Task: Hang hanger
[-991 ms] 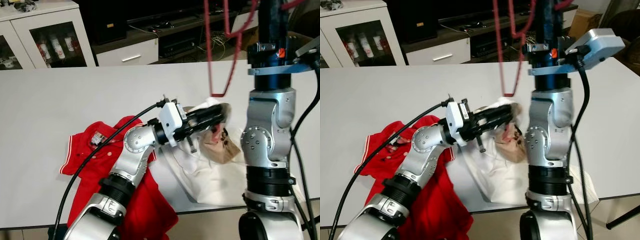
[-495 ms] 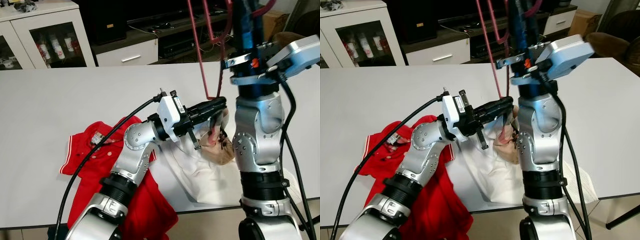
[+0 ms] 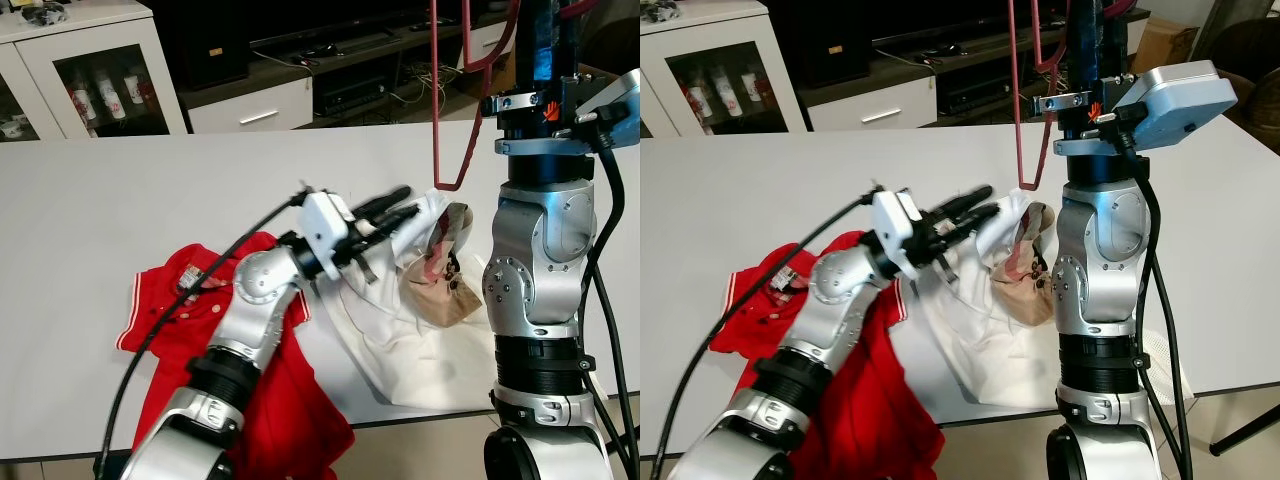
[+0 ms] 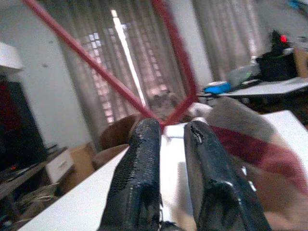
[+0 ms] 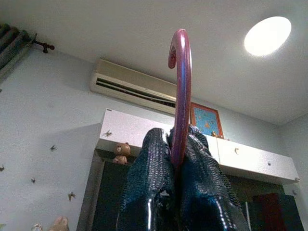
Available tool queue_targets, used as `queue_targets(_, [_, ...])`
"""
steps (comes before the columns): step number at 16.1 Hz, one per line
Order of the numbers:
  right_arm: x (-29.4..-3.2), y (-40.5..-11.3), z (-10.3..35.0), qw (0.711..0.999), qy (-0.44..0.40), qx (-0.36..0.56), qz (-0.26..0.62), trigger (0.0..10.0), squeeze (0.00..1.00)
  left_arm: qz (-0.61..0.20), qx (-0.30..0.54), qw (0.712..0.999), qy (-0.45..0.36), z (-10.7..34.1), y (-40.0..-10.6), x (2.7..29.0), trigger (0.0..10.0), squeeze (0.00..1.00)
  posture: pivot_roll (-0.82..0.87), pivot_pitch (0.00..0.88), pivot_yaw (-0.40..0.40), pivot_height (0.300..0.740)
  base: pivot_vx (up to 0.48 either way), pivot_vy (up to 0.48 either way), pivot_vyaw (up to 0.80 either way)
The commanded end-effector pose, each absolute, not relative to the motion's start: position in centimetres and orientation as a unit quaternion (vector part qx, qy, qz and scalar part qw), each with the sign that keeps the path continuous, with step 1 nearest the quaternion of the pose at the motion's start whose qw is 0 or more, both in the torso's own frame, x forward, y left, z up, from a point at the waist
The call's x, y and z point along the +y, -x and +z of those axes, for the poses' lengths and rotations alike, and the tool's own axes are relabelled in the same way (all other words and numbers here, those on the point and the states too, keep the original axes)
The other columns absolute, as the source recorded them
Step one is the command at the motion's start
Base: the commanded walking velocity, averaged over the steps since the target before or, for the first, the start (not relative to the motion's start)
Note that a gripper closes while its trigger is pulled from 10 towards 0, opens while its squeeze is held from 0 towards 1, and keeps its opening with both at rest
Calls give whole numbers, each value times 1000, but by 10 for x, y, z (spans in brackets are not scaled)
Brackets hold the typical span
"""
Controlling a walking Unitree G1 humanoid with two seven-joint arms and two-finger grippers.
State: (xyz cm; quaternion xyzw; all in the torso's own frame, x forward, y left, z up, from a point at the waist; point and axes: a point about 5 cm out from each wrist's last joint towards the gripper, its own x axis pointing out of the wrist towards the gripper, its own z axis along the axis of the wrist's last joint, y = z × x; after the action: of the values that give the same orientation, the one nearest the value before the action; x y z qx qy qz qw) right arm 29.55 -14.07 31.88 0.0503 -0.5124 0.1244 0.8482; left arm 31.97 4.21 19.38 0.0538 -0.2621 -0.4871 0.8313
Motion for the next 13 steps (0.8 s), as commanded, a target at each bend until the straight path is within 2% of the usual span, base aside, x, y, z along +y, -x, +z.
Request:
queue_targets(1, [-138,-291,328,835,-51,-531,131,0,0,-480,-262,835,-56,195,-322,43,10000,1000,22,13,33,740,0,0,0])
queue_targets(4, [-134,-289,328,833,-53,-532,140,0,0,-488,-235,840,-29,195,-325,36,10000,1000,19,14,36,740,0,0,0])
queue_targets(6, [-133,-289,328,833,-52,-532,143,0,0,-524,-211,825,-10,191,-320,29,10000,1000,17,14,37,740,0,0,0])
queue_targets(7, [-132,-288,328,833,-52,-532,145,0,0,-552,-197,810,0,188,-315,24,10000,86,14,15,37,740,0,0,0])
queue_targets(8, [-131,-288,328,833,-52,-531,147,0,0,-560,-190,807,3,187,-313,21,10000,0,14,15,38,740,0,0,0])
queue_targets(10, [-130,-287,328,833,-51,-531,150,0,0,-565,-178,805,4,187,-314,17,10000,0,13,17,38,740,0,0,0])
queue_targets(13, [-128,-286,328,832,-49,-531,155,0,0,-534,-174,827,1,191,-320,14,10000,0,11,18,37,740,0,0,0])
